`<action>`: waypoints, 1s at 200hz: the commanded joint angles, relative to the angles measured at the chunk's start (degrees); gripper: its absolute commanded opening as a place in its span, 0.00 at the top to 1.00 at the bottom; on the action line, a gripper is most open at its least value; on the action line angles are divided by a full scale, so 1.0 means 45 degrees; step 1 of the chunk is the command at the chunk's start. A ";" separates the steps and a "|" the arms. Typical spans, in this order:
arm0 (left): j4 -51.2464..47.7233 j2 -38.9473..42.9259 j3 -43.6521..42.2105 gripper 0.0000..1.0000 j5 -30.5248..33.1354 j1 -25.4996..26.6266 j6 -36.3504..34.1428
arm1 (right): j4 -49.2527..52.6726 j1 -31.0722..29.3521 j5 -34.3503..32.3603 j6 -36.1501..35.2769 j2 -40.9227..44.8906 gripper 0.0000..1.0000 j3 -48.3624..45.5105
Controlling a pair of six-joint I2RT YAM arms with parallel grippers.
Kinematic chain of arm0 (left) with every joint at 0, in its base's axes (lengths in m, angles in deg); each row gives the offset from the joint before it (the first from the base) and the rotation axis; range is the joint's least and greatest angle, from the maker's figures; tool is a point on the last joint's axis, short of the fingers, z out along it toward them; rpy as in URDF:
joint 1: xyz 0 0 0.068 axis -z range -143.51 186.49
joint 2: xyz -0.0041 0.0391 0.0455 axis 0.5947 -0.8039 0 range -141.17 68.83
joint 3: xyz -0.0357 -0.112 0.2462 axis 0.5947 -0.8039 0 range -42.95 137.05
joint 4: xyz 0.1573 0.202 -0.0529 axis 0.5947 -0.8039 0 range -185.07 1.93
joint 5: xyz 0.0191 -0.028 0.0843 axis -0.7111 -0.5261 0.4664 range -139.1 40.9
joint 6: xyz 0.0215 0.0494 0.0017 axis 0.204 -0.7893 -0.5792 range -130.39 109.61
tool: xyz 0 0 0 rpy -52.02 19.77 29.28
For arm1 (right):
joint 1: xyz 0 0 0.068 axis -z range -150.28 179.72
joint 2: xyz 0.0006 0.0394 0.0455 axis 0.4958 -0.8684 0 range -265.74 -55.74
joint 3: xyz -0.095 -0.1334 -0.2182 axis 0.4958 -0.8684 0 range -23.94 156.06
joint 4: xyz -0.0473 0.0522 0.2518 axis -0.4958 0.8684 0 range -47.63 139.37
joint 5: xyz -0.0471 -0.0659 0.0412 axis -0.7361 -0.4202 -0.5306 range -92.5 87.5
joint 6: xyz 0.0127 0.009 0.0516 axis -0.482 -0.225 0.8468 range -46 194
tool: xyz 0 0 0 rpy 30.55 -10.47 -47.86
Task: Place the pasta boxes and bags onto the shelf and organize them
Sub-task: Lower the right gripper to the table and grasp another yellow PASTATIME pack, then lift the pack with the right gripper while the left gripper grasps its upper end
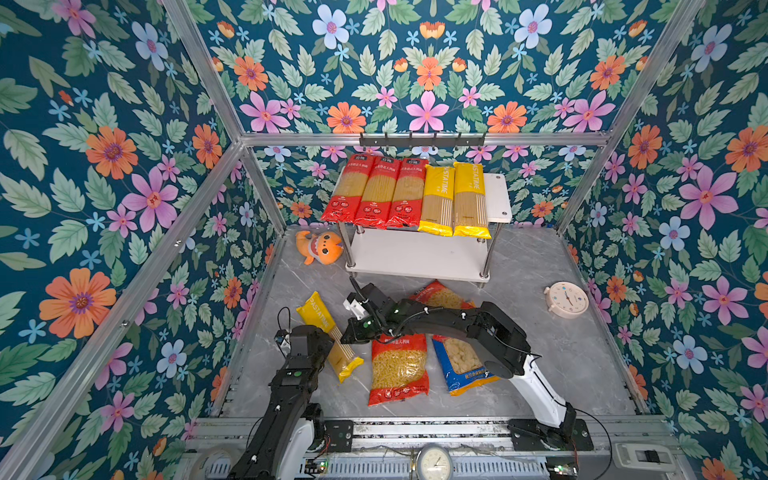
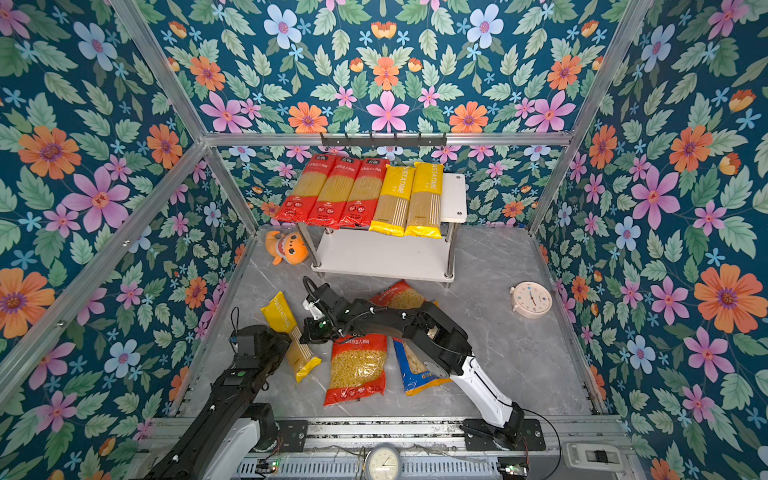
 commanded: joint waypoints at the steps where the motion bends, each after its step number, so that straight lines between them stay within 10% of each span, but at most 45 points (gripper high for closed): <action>1: -0.0583 0.0220 0.0413 0.38 -0.0172 0.0000 0.0003 | -0.1802 0.0385 0.0219 0.0854 0.1127 1.00 -0.1051; 78: 0.1467 -0.1663 0.1323 0.31 -0.1983 0.0518 -0.0247 | 0.0761 0.1859 -0.1588 0.0342 0.7447 1.00 -0.7135; 120: 0.3707 -0.3342 0.1455 0.32 -0.2372 0.2715 -0.0140 | -0.0015 0.1913 -0.1630 0.1693 0.8959 1.00 -0.9286; 157: 0.4903 -0.4879 0.1825 0.33 -0.2357 0.4543 -0.0388 | 0.0265 0.3108 -0.2134 0.1146 0.8914 0.70 -0.9386; 200: 0.5655 -0.5921 0.2275 0.35 -0.3203 0.5059 -0.1021 | 0.0985 0.3946 -0.1827 -0.0256 0.7936 0.57 -0.8214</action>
